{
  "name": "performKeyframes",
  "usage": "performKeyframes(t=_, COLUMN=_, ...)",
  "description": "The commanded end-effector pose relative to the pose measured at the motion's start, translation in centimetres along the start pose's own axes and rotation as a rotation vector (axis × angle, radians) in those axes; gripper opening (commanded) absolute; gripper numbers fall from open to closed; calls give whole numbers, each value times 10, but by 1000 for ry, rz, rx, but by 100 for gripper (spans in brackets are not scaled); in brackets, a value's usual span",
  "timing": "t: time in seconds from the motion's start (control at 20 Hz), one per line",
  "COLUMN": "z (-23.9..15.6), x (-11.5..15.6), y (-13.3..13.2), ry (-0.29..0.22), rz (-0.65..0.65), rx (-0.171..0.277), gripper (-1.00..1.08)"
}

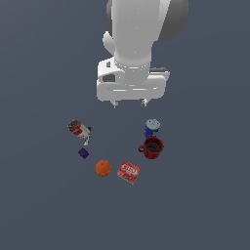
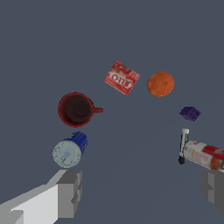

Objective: Pick up a designated object from a clutter of objects.

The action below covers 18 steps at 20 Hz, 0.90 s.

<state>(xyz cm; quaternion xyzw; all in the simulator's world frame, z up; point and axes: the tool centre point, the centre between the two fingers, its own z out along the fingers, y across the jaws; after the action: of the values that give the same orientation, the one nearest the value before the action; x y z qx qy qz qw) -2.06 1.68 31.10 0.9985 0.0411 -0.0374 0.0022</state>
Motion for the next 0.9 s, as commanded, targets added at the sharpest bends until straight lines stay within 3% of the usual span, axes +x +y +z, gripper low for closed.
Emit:
performKeyframes(t=0.0, z=4, x=0, y=-2, ry=1, rz=1, rx=-1, gripper=100)
performKeyframes(t=0.4, z=33, x=0, y=-23, ry=11, rz=16, rx=-7, gripper=100)
performKeyframes(t=0.85, z=96, x=-11, y=-66, ry=35, rz=45, rx=-13, gripper=100)
